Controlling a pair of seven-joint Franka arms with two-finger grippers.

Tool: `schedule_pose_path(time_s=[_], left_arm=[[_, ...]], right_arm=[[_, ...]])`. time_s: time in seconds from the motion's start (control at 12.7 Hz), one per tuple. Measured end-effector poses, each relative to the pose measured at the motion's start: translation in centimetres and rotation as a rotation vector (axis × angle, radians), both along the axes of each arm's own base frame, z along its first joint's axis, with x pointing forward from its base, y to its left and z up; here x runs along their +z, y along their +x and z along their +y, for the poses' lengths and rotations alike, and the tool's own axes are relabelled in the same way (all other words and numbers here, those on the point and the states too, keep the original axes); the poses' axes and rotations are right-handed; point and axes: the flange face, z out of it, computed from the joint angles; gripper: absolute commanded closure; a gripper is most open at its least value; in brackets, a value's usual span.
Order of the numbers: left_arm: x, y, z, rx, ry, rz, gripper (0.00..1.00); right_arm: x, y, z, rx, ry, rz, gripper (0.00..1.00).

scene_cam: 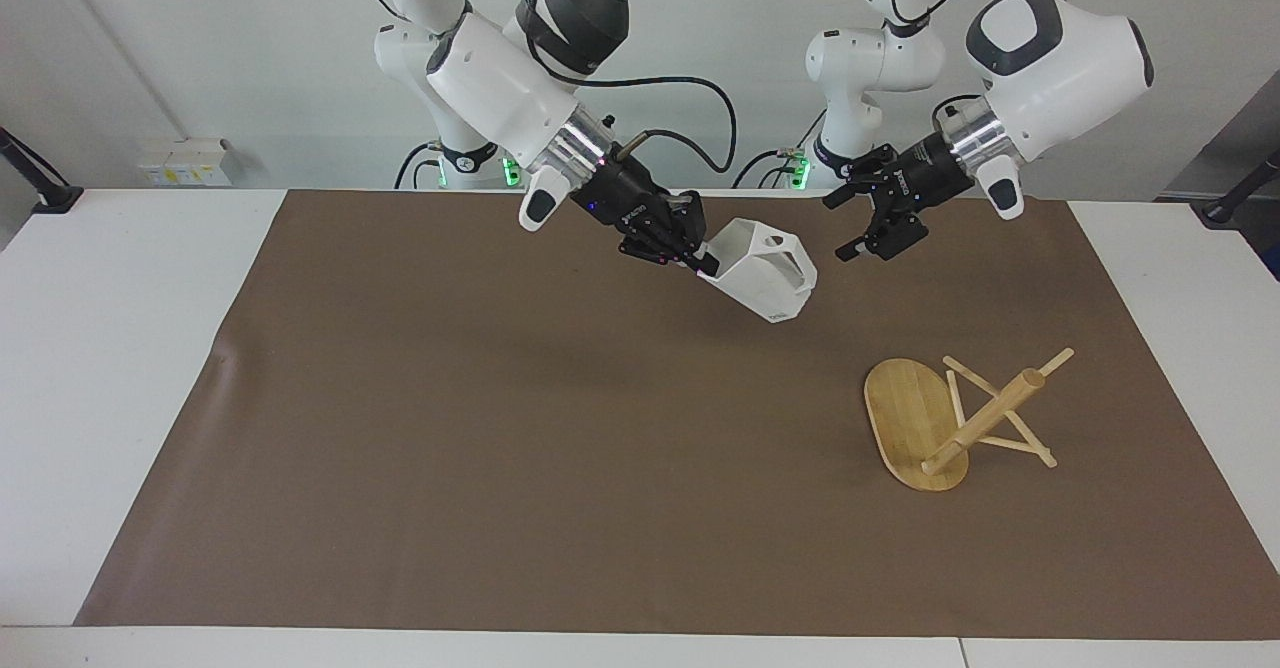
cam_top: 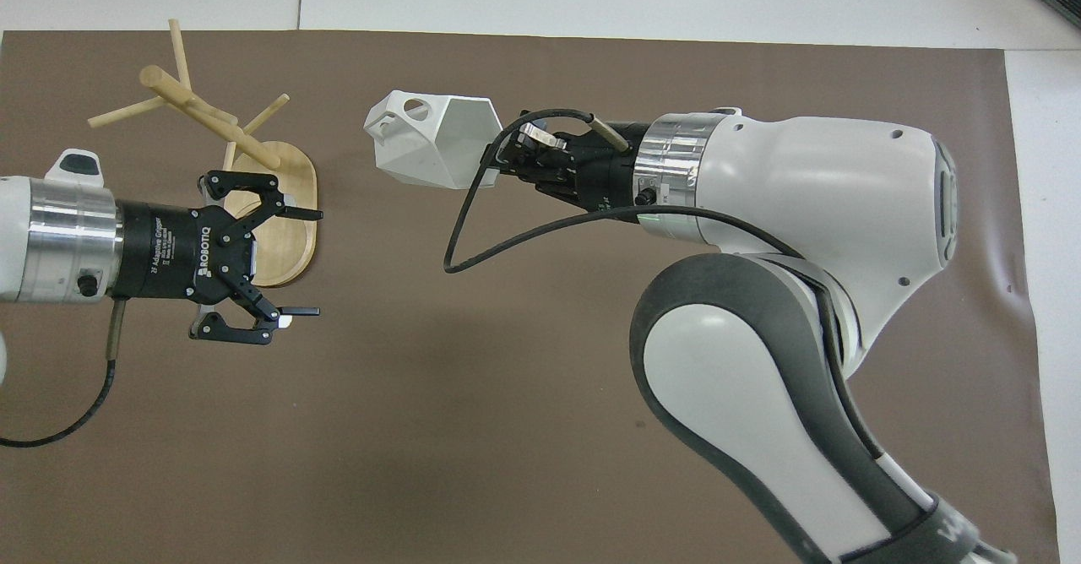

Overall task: Hang cup on rack
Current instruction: 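Carry the cup with the right gripper while the left gripper reaches it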

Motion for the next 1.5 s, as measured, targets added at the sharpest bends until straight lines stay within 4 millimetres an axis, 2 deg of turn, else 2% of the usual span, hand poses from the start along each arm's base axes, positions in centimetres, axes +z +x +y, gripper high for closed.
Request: schedule_pose_path(time_s=[0.16,0.32,0.55,0.87,1.18,1.5], left_arm=[[-0.8,1.4,1.8,0.108,-0.100,0.016,0.00],[-1.9,2.5,2.2,0.173,-0.169,0.035,0.00],[-2.6,3.7,0.7,0.165,-0.193,0.048,0.00],[-1.2,5.3,-1.7,0.117,-0.205,0.023,0.00],[-1.2,4.8,-3.9,0.066,-0.209,0.038,0.00],[-1.2,4.4,-5.0,0.044,-0.210,0.042,0.00]], right_arm=[[0.0,-0.1,0.1,0.003,0.001,0.000,1.00],[0.0,-0.5,0.8,0.018,0.001,0.005,1.00],[-0.4,-1.1,1.5,0.070,-0.009,0.037,1.00],[-0.7,-1.5,1.9,0.109,-0.018,0.054,1.00],[-0.7,-1.5,1.9,0.109,-0.018,0.053,1.00],[-0.7,-1.5,1.9,0.109,-0.018,0.053,1.00]])
